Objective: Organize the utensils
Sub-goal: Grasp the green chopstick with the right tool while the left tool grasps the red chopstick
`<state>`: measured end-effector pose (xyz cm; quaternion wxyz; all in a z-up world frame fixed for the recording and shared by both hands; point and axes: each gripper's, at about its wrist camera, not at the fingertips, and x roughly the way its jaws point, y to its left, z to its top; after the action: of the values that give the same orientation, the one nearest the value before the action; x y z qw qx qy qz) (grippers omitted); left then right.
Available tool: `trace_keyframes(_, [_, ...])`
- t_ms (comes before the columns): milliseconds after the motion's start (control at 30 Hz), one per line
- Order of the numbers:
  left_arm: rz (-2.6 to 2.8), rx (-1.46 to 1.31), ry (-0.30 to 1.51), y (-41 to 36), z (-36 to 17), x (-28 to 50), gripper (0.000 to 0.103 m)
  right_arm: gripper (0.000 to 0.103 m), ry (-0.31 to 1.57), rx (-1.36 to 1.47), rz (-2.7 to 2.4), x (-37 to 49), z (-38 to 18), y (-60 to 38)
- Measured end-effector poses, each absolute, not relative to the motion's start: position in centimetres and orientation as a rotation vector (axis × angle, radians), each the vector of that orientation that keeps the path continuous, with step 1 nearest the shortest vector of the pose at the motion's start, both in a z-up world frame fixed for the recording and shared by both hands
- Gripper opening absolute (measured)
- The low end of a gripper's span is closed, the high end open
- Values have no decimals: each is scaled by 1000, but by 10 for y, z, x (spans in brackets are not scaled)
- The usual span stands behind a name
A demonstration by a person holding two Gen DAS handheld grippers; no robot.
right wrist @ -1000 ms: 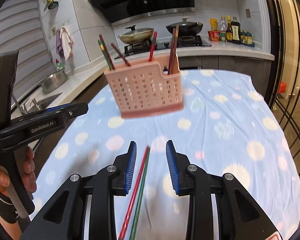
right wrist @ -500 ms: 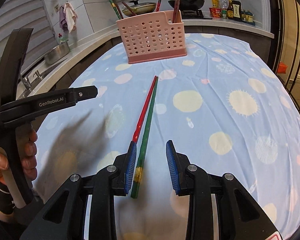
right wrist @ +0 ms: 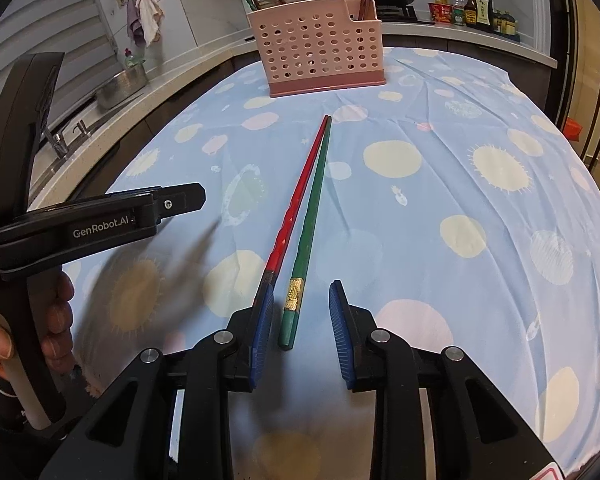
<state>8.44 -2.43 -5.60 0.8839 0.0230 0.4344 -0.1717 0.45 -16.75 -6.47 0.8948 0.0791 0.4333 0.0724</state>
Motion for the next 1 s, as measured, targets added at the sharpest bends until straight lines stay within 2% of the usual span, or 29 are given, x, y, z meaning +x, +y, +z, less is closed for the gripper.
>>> trace_keyframes(200, [-366, 54, 910, -27, -58, 78, 50, 24, 902, 161, 146, 2, -68, -168])
trace_keyframes(433, [-378, 69, 914, -35, -61, 71, 56, 8, 902, 149, 126, 1, -72, -171])
trace_keyframes(1000, [-505, 117, 941, -80, -67, 51, 60, 7, 877, 202, 46, -5, -72, -203])
